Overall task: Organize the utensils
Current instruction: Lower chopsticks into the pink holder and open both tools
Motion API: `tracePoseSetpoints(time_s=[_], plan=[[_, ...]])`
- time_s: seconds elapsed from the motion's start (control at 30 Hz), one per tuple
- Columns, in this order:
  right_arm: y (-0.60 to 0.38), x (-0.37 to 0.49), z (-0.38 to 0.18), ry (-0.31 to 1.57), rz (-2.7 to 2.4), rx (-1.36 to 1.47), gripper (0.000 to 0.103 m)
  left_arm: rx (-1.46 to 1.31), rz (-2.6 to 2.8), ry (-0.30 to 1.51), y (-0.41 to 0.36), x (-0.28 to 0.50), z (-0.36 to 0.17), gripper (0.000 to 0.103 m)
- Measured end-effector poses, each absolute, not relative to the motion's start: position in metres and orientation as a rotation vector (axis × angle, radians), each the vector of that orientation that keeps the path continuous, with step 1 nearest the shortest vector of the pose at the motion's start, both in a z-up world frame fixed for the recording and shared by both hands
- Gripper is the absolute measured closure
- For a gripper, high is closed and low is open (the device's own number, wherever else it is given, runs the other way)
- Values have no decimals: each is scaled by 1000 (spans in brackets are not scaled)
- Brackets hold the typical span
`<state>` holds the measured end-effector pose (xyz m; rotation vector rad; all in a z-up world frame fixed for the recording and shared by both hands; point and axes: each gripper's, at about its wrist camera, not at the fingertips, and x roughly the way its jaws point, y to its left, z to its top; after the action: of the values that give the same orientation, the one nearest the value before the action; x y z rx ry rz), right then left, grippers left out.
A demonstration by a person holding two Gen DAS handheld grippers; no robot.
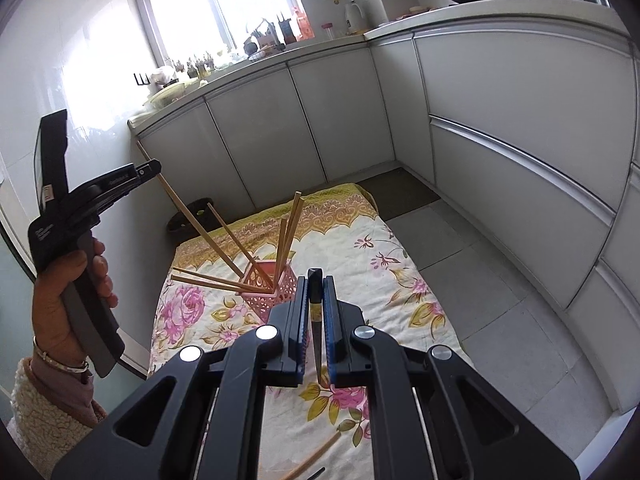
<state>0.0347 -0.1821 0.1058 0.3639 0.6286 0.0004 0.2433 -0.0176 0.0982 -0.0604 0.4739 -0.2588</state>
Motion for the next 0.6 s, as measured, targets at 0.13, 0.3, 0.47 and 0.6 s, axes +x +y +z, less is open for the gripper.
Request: tracePoseSetpoints(time_s=[0.13, 0.3, 0.47, 0.6], plan=[[-182, 45, 101, 635, 7, 374, 96, -59, -236, 573, -18, 266, 67, 97], [-175, 53, 103, 628, 29, 387, 96, -91, -235, 574, 1, 245, 57, 85], [-161, 64, 125, 568, 68, 397, 96, -133, -257, 466, 24, 188, 78, 52], [-146, 81, 151, 499, 95, 397, 96, -168, -230, 408, 52, 139, 83, 48]])
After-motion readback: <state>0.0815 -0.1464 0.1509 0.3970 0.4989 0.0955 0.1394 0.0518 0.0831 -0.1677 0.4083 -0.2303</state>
